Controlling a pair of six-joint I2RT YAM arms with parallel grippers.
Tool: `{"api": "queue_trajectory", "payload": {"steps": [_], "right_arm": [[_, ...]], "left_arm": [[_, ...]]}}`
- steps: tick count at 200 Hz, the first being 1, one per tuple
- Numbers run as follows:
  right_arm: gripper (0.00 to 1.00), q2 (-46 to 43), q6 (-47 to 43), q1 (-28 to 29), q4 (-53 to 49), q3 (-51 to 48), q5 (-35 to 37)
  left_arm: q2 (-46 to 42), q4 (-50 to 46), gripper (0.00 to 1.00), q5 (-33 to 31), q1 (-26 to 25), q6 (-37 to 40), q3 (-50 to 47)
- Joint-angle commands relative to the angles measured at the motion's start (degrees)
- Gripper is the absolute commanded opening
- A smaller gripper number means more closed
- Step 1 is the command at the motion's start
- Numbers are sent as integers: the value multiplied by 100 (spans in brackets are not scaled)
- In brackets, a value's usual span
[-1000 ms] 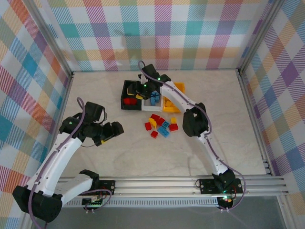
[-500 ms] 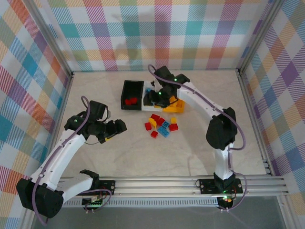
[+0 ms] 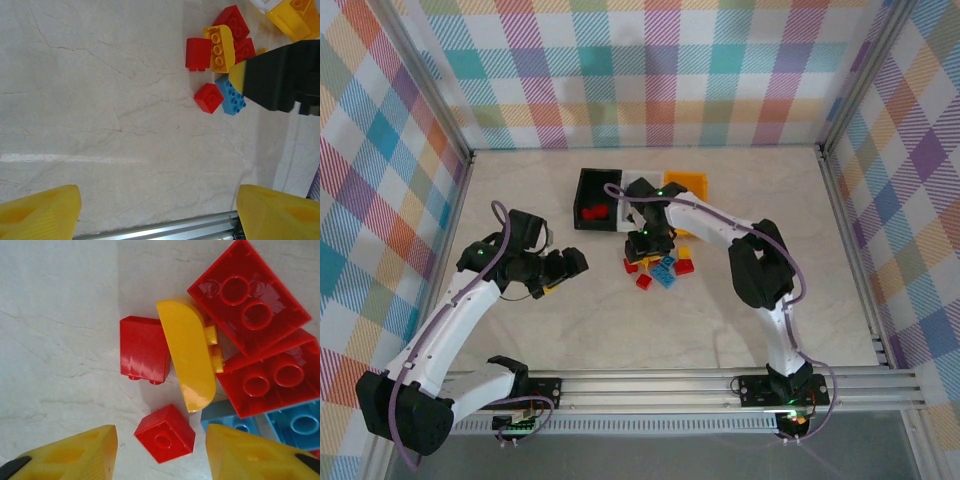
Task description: Sort the legos into containers by color
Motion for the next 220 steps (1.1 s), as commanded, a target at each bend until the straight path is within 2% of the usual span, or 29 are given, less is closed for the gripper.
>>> {"api": "queue_trajectory", "payload": {"steps": [1,123,166,205,220], "right_arm": [[49,225,-239,73,-130,275,114],[45,774,-264,76,-401,841,828],[44,951,-290,82,-438,998,801],[38,1049,-289,104,-370,981,758],[33,1037,-281,109,-378,982,764]], "left_arm": [[-96,-163,82,27,64,-35,5],[9,-310,82,22,83,125,50],[68,-326,82,24,95,150,71],[75,-344,82,6,99,148,49],[71,-335,82,6,99,126,27]]}}
